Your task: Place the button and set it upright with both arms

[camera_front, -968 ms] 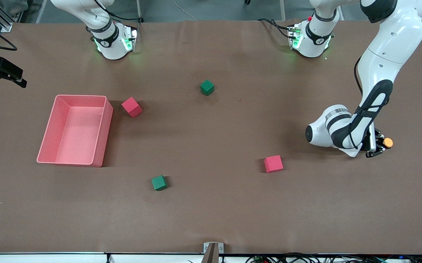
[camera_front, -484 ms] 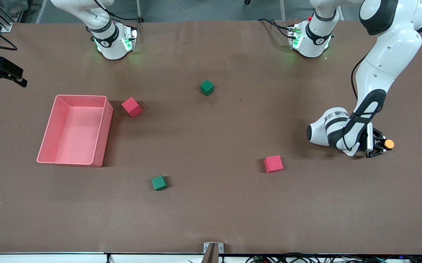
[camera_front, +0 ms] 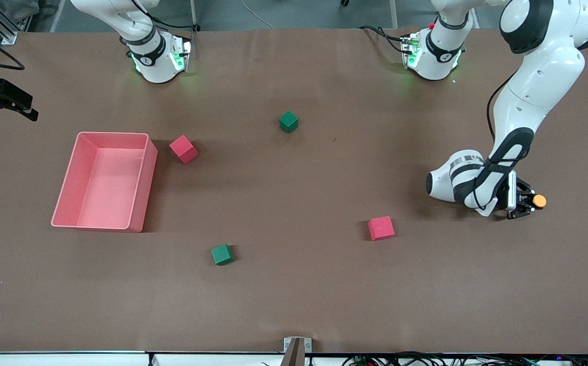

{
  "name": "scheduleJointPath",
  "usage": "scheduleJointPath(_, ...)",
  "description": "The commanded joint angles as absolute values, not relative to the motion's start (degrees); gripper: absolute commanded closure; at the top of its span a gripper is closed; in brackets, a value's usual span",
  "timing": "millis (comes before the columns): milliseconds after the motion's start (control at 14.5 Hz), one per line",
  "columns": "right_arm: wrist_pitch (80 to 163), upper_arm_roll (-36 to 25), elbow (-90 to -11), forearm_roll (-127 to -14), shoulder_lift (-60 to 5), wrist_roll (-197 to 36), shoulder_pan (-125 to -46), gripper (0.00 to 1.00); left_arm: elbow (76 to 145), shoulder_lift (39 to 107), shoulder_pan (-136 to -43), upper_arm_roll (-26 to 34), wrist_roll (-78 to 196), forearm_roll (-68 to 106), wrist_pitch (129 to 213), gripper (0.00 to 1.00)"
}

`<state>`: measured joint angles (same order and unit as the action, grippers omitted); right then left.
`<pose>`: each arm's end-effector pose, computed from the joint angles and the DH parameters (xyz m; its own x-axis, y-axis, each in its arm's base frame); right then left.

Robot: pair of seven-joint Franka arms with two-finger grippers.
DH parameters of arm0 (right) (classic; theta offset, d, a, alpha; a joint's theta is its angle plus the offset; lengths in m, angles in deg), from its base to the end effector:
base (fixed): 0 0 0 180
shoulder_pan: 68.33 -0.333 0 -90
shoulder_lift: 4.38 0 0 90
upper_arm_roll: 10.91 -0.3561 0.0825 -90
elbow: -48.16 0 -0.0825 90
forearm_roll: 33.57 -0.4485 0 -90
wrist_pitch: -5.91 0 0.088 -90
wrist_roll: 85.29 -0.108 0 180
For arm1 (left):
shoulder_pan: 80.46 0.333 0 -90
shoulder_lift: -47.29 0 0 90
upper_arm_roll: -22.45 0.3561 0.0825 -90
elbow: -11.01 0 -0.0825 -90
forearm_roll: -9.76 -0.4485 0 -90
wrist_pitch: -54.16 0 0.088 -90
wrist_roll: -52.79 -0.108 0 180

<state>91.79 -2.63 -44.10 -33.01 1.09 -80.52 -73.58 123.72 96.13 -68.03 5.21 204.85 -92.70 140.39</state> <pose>0.5769 -0.0362 0.6928 0.9994 0.0305 -0.0165 0.0305 -0.9995 -0.0054 0.5972 0.0543 0.0331 0.1198 0.0667 0.9906 0.9790 -0.1740 -0.1066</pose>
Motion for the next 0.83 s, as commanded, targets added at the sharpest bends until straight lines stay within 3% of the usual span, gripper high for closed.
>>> scheduleJointPath(0,91.69,-3.0,-45.1,-33.92,2.12,-79.93,-73.08,0.0,123.87,96.16,-67.98,5.22,205.37,-94.13,139.77,0.7)
scheduleJointPath(69,91.69,-3.0,-45.1,-33.92,2.03,-79.93,-73.17,0.0,123.78,96.16,-67.98,5.22,205.28,-94.04,139.68,0.44)
scheduleJointPath(138,91.69,-3.0,-45.1,-33.92,2.03,-79.93,-73.17,0.0,123.69,96.16,-67.9,5.31,205.02,-94.13,139.76,0.03)
scheduleJointPath(760,91.69,-3.0,-45.1,-33.92,2.03,-79.93,-73.17,0.0,124.13,96.07,-67.54,6.1,202.82,-94.48,140.12,0.0)
